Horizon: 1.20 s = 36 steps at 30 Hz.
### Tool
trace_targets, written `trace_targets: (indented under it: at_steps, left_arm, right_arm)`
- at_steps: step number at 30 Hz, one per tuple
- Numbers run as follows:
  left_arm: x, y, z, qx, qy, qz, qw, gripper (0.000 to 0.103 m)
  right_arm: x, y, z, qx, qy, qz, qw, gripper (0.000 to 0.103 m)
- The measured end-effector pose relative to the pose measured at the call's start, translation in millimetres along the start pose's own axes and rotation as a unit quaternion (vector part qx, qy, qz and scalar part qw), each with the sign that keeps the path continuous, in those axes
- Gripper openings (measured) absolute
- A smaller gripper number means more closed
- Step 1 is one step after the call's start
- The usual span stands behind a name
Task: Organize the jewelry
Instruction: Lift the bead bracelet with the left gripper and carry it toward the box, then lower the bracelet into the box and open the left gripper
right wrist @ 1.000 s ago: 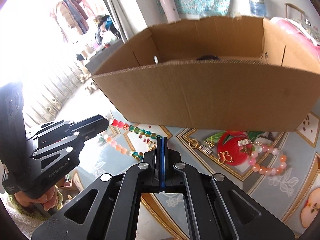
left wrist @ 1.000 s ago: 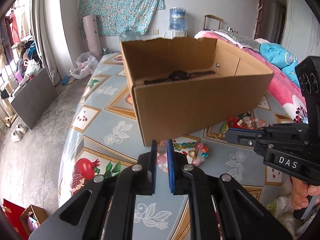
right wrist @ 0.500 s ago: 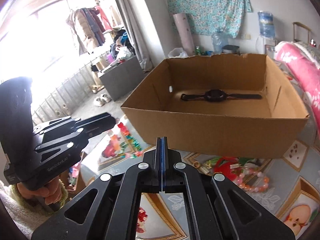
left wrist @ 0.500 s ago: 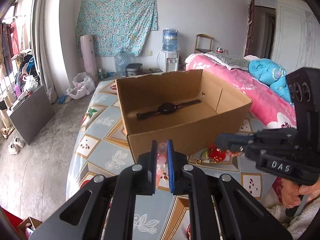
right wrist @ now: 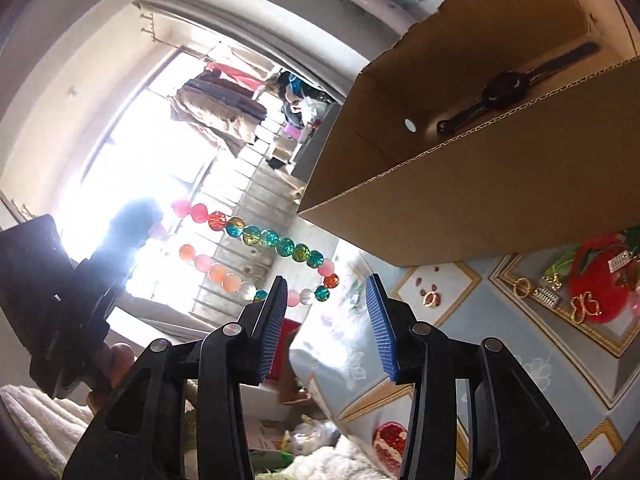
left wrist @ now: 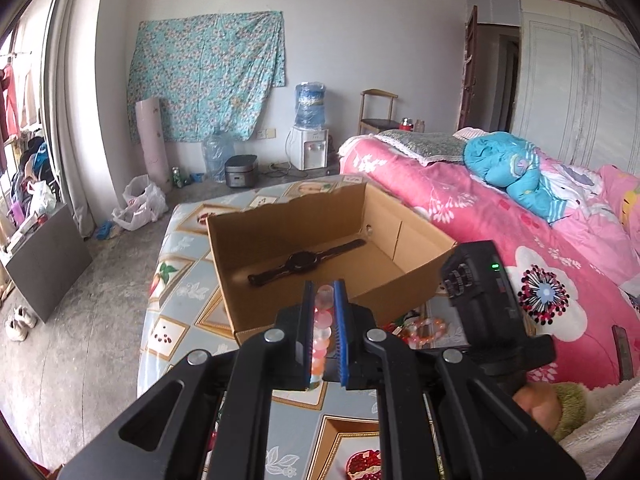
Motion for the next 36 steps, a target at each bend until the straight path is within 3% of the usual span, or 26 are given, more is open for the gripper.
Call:
trace_targets:
  at_steps: [4, 6, 7, 8, 12, 18, 21, 25, 28, 30, 33, 36]
  left_arm:
    - [11.2, -11.5, -14.1, 0.014, 0.002, 0.016, 0.9998, 0.009]
    - [14.1, -15.7, -17.9, 0.017, 0.004, 0.022, 0.9996, 0.009]
    - [16.4, -17.6, -19.9, 0.019, 0.002, 0.027, 0.9994, 0.009]
    - [17.0, -19.2, -19.9, 0.019, 0.000, 0.030, 0.9994, 0.009]
    - [15.5, -30.0, -23.4, 0.033, -0.010, 0.045, 0.9984, 0.009]
    - [-0.4, -64.6, -9.1, 0.068, -0.031, 0.065, 0.9951, 0.009]
    - [-18.3, -74.3, 26.9, 0.046, -0.027, 0.055, 0.9971, 0.009]
    - [-45.2, -65.0, 98.8, -0.031, -0.026, 0.044, 0.9982, 0.009]
    - [-58.4, -45.9, 144.8, -0.098, -0.020, 0.034, 0.9944, 0.009]
    - [-65.5, -27.5, 174.0, -0.154, -0.015, 0.037, 0.9873, 0.009]
    - [-68.6, -8.5, 191.8, -0.205, -0.012, 0.043, 0.9778, 0.009]
    - [-70.1, -1.7, 196.9, -0.225, -0.020, 0.052, 0.9727, 0.010]
  right_arm:
    - [-6.3, -3.7, -6.1, 0.010, -0.025, 0.015, 1.000, 0.035]
    - [-10.9, -5.8, -9.6, 0.014, -0.039, 0.017, 0.999, 0.024]
    - [-13.2, -6.4, -11.0, 0.016, -0.040, 0.015, 0.999, 0.010]
    - [-17.4, -6.8, -13.8, 0.019, -0.038, 0.006, 0.999, 0.008]
    - [-28.0, -16.7, -31.7, 0.048, 0.043, -0.065, 0.996, 0.007]
    - [-50.7, -77.7, -60.6, 0.077, 0.170, -0.193, 0.963, 0.007]
    - [-37.0, -116.4, -45.5, 0.029, 0.203, -0.205, 0.957, 0.007]
    - [9.5, -142.4, 9.5, -0.097, 0.236, -0.178, 0.951, 0.007]
    - [50.0, -135.7, 50.9, -0.195, 0.250, -0.138, 0.938, 0.007]
    - [72.4, -122.0, 73.1, -0.248, 0.258, -0.113, 0.927, 0.007]
    - [94.0, -112.8, 93.0, -0.300, 0.264, -0.080, 0.913, 0.007]
    - [108.3, -102.6, 106.6, -0.335, 0.268, -0.055, 0.902, 0.008]
Point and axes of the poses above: each gripper's, at about its wrist camera, not at the fingertips, and z roughly the way its jaws point, x to its right, y to its underside, the point moved 10 cm from there along z, roughly the way its jaws point, and after that the axes turned 1 degree about z, right-handed, at the moved point
